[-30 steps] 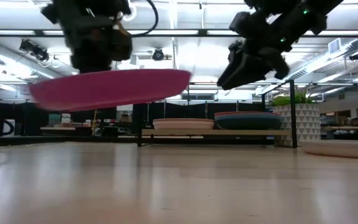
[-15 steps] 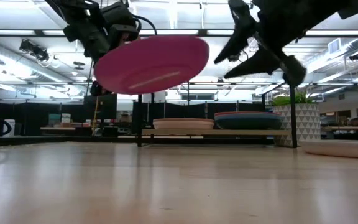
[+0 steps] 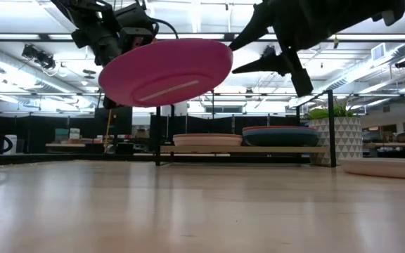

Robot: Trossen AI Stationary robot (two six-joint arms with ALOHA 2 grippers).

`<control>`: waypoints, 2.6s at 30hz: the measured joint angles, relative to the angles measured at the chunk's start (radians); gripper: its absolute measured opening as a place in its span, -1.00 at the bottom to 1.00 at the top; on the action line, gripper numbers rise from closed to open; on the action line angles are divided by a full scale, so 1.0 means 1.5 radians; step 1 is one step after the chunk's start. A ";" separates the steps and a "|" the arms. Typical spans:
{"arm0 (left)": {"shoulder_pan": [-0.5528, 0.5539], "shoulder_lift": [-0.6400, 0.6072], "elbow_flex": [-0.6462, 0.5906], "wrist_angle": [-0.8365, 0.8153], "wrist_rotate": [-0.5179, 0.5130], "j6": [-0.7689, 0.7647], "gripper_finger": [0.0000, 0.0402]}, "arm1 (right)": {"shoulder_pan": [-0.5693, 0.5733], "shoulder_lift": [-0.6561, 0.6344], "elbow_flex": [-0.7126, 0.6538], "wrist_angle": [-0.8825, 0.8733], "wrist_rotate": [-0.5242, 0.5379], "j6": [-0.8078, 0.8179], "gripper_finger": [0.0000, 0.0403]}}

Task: Place and stack plates onto a shelf
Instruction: Stack the pink plate on top of the orange plate on the shelf

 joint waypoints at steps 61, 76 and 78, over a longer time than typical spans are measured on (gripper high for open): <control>-0.034 -0.186 0.000 0.177 -0.216 0.290 0.04 | -0.078 0.000 0.001 -0.127 0.288 0.279 -0.70; -0.043 -0.207 0.000 0.109 -0.223 0.301 0.04 | -0.279 0.000 0.008 -0.346 0.199 0.595 -0.69; -0.043 -0.207 0.000 0.101 -0.223 0.301 0.04 | -0.301 0.000 0.017 -0.394 0.167 0.649 -0.69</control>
